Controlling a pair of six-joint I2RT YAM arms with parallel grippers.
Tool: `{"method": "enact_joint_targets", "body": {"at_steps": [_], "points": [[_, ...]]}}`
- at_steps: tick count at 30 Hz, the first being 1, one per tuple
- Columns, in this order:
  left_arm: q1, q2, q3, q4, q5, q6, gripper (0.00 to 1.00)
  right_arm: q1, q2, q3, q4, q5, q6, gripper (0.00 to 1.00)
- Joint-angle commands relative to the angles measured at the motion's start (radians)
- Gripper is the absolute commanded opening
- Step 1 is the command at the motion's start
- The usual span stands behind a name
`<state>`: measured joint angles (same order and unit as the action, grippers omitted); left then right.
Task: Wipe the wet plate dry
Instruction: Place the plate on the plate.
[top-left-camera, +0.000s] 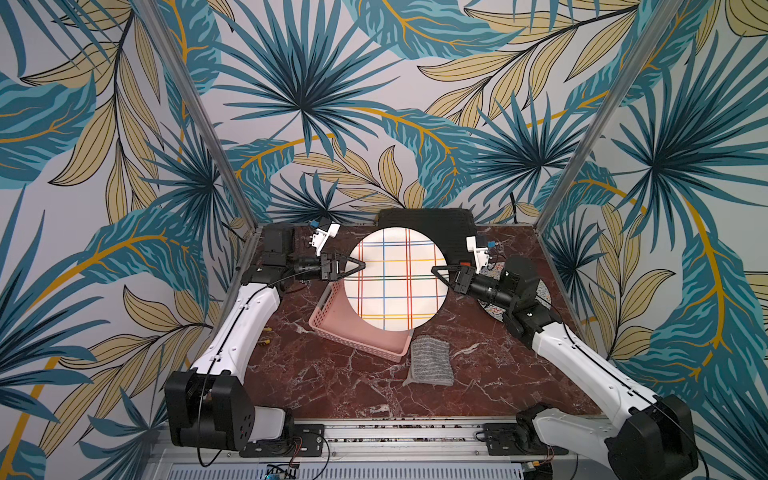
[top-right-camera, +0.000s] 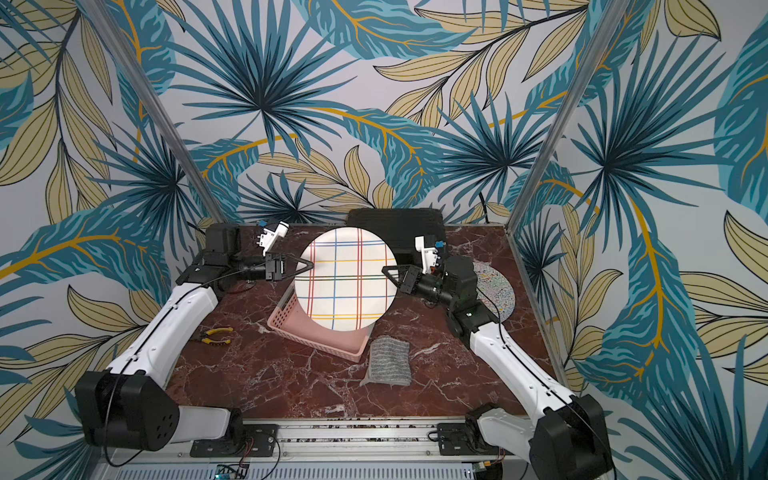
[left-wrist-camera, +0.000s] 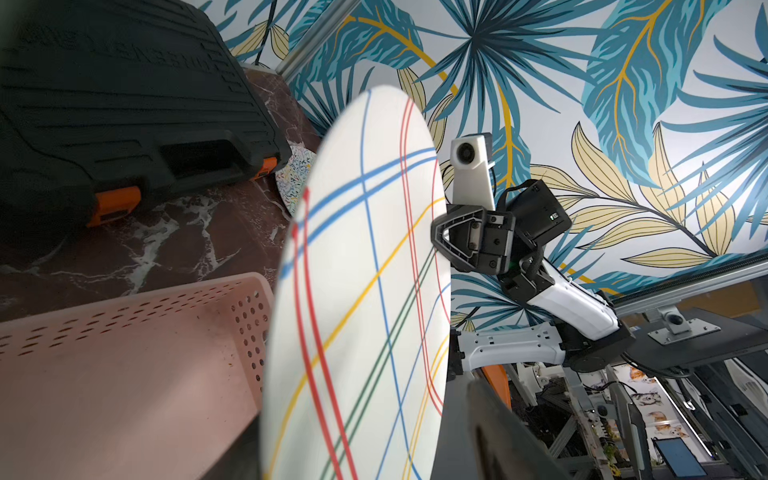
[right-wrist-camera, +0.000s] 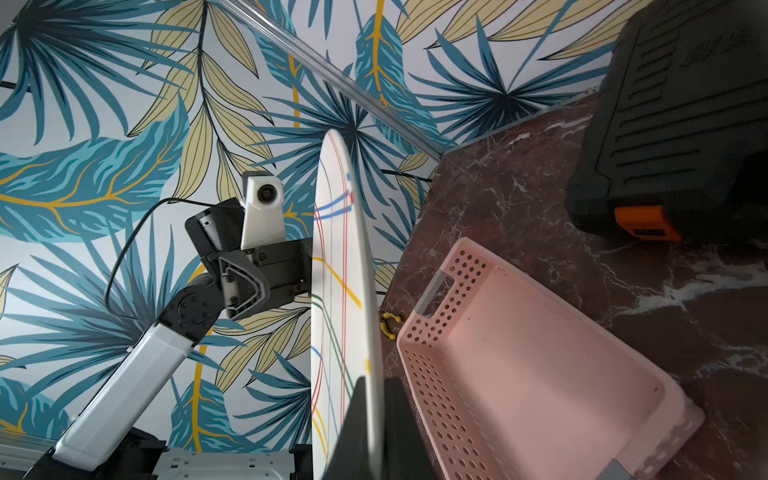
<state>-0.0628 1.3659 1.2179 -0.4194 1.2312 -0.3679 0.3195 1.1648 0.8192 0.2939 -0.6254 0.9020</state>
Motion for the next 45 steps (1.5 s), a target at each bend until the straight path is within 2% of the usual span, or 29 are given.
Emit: {"method": "enact_joint_targets", "body": {"at_steps": [1, 3, 5, 8, 9, 16, 20, 24, 33, 39, 45], "points": [[0.041, 0.004, 0.103, -0.123, -0.013, 0.123, 1.00, -0.057, -0.032, -0.016, 0.028, 0.107, 0.078, 0.00], [0.066, 0.020, 0.164, -0.274, -0.071, 0.259, 1.00, -0.096, -0.050, -0.011, -0.017, 0.163, 0.098, 0.00], [0.071, 0.001, 0.203, -0.415, -0.231, 0.437, 1.00, -0.141, -0.070, 0.002, -0.120, 0.240, 0.104, 0.00], [0.075, -0.062, 0.134, -0.387, -0.419, 0.484, 1.00, -0.219, -0.110, -0.018, -0.196, 0.333, 0.155, 0.00], [0.080, -0.082, 0.108, -0.378, -0.449, 0.499, 1.00, -0.249, -0.130, -0.043, -0.199, 0.363, 0.181, 0.00], [0.095, -0.145, -0.006, -0.388, -0.558, 0.606, 1.00, -0.472, -0.264, -0.169, -0.287, 0.516, 0.333, 0.00], [0.113, -0.151, -0.079, -0.376, -0.570, 0.616, 1.00, -0.539, -0.313, -0.218, -0.349, 0.628, 0.363, 0.00], [0.119, -0.152, -0.144, -0.336, -0.543, 0.599, 1.00, -0.574, -0.332, -0.285, -0.301, 0.716, 0.371, 0.00], [0.120, -0.126, -0.161, -0.304, -0.497, 0.581, 1.00, -0.645, -0.182, -0.380, -0.046, 0.684, 0.399, 0.00], [0.120, -0.129, -0.168, -0.304, -0.488, 0.582, 1.00, -0.673, -0.134, -0.400, -0.002, 0.690, 0.364, 0.00], [0.120, -0.128, -0.170, -0.300, -0.481, 0.581, 1.00, -0.701, 0.004, -0.402, 0.108, 0.614, 0.355, 0.00]]}}
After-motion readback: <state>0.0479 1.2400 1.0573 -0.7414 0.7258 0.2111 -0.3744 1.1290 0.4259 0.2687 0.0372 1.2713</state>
